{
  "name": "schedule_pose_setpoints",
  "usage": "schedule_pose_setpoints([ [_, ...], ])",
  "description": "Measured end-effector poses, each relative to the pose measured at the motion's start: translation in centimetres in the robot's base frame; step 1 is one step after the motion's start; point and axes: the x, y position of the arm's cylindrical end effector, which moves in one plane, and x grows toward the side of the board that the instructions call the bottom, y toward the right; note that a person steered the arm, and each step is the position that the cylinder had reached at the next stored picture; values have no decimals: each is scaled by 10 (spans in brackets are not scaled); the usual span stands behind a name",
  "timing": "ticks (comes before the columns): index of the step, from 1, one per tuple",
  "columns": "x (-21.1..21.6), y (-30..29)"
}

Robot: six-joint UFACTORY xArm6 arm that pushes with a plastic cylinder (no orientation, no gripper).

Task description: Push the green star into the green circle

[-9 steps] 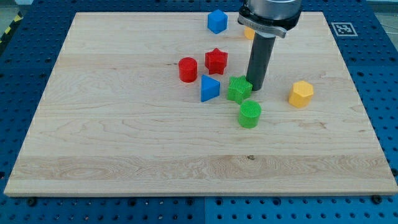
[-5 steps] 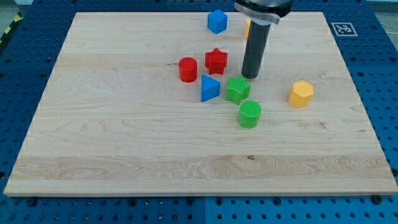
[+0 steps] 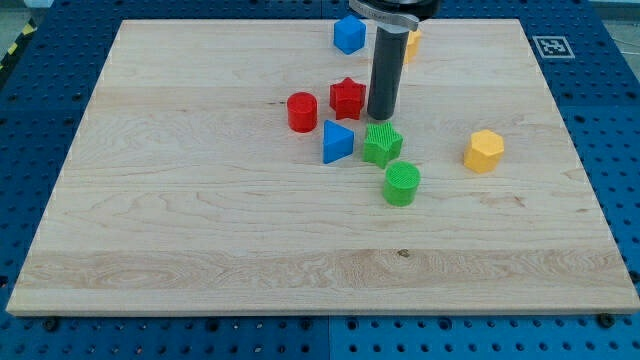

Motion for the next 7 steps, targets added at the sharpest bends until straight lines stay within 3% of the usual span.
schedule_pose_setpoints([
  [2, 8, -17],
  [5, 85, -15],
  [7, 98, -15],
])
